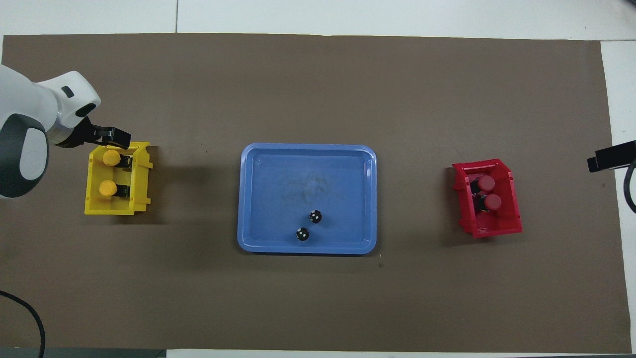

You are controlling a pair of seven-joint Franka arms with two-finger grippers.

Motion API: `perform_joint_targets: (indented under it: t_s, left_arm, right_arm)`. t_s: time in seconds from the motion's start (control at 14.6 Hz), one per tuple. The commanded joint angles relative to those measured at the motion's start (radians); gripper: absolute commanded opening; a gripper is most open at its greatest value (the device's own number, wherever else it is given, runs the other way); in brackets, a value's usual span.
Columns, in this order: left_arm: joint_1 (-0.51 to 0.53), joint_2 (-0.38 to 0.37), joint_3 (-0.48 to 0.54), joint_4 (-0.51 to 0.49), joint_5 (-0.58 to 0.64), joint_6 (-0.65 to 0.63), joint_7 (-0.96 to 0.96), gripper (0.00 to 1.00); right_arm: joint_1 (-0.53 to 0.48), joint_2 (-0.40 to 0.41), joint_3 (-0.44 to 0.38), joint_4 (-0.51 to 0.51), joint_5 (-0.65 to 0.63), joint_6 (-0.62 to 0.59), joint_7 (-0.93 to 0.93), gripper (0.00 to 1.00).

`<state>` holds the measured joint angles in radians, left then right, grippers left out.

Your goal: Sort red and yellow buttons by color

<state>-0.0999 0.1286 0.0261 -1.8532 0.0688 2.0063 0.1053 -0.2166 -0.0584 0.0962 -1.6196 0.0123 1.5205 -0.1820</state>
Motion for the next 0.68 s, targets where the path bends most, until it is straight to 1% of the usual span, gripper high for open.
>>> perform_joint_targets:
  t_s: [0.0,0.14,0.27,0.34,0.62]
  left_arm:
    - [0.006,-0.110,0.011,-0.001,0.020,-0.090,0.019,1.00]
    - [0.006,-0.148,0.014,0.060,0.020,-0.206,0.022,1.00]
    - [0.002,-0.144,0.014,0.173,0.014,-0.340,0.021,1.00]
    - [-0.003,-0.144,0.012,0.207,0.014,-0.386,0.024,1.00]
    - [-0.007,-0.161,-0.003,0.216,0.002,-0.443,0.024,1.00]
  right_arm:
    - [-0.004,0.015,0.007,0.030,-0.011,-0.031,0.018,1.00]
    - [-0.003,0.015,0.007,0.030,-0.011,-0.031,0.018,1.00]
    - [-0.004,0.015,0.007,0.030,-0.011,-0.031,0.018,1.00]
    - [-0.004,0.015,0.007,0.029,-0.011,-0.031,0.018,1.00]
    - [-0.004,0.015,0.007,0.029,-0.012,-0.033,0.018,1.00]
